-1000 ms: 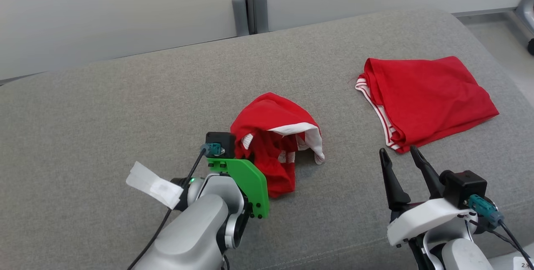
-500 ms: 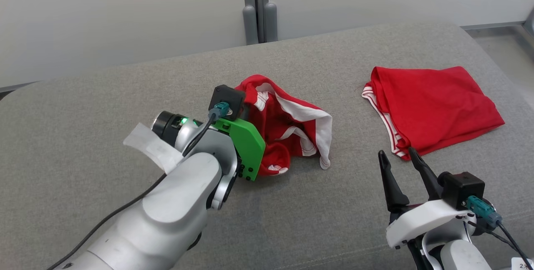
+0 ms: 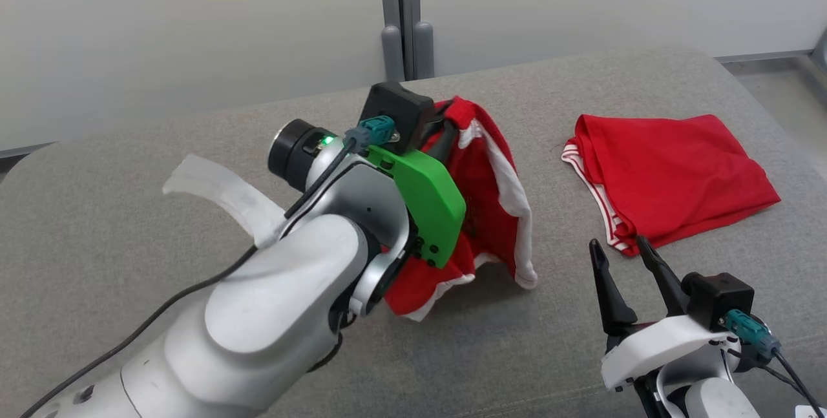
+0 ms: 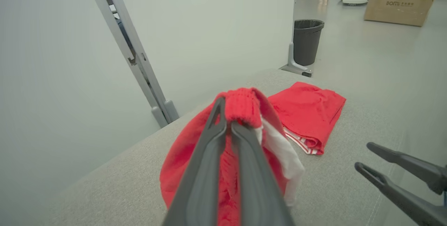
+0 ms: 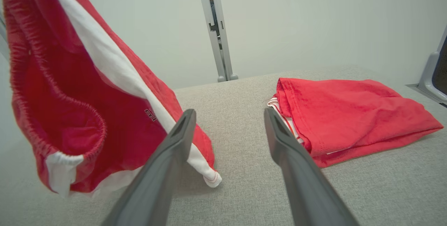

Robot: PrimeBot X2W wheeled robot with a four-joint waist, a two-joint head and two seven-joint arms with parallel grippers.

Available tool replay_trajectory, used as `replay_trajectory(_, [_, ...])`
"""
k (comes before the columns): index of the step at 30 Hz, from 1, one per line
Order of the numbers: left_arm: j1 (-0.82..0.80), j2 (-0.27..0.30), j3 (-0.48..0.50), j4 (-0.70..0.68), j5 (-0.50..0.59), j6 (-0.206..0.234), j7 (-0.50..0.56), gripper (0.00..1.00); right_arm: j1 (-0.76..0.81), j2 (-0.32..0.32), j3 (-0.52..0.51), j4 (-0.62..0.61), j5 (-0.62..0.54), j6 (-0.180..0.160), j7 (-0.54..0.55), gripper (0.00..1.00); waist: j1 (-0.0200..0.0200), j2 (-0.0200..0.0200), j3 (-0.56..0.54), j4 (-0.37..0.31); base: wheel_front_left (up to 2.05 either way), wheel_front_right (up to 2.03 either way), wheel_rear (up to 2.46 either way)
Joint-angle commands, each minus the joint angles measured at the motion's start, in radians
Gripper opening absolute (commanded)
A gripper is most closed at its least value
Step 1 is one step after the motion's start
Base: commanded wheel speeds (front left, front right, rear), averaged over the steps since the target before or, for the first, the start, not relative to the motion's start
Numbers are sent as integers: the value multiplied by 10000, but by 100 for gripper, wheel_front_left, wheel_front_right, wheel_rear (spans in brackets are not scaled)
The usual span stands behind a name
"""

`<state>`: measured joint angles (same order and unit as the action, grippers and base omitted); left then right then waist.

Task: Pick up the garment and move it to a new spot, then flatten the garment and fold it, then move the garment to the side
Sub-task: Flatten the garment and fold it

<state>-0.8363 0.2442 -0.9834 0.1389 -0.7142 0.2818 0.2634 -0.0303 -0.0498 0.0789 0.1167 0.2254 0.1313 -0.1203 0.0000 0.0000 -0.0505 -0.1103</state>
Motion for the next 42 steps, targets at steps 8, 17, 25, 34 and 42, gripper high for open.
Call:
replay_trajectory(8, [257, 244, 36, -428, -493, 146, 646, 0, -30, -19, 139, -29, 82, -11, -83, 100, 0, 0, 79, 26, 0, 0, 0])
replay_trajectory(17, [381, 748, 495, 3137, -887, -63, 303, 0, -303, -19, 334, 33, 59, -11, -107, 100, 0, 0, 448, -416, 0, 0, 0])
replay_trajectory(25, [-17, 1150, 615, 5780, -794, -575, -251, 0, -440, -18, 418, -60, -24, -11, -42, 100, 0, 0, 902, -865, 0, 0, 0])
replay_trajectory(34, [-660, 1610, 972, 7664, -517, -212, -1430, 0, -627, -18, 572, -208, -137, -11, 30, 100, 0, 0, 1434, -1060, 0, 0, 0])
replay_trajectory(42, [-1192, 1767, 1317, 8772, -461, 118, -2851, 100, -772, -18, 847, -288, -204, -11, 112, 100, 0, 0, 1777, -1238, 0, 0, 0])
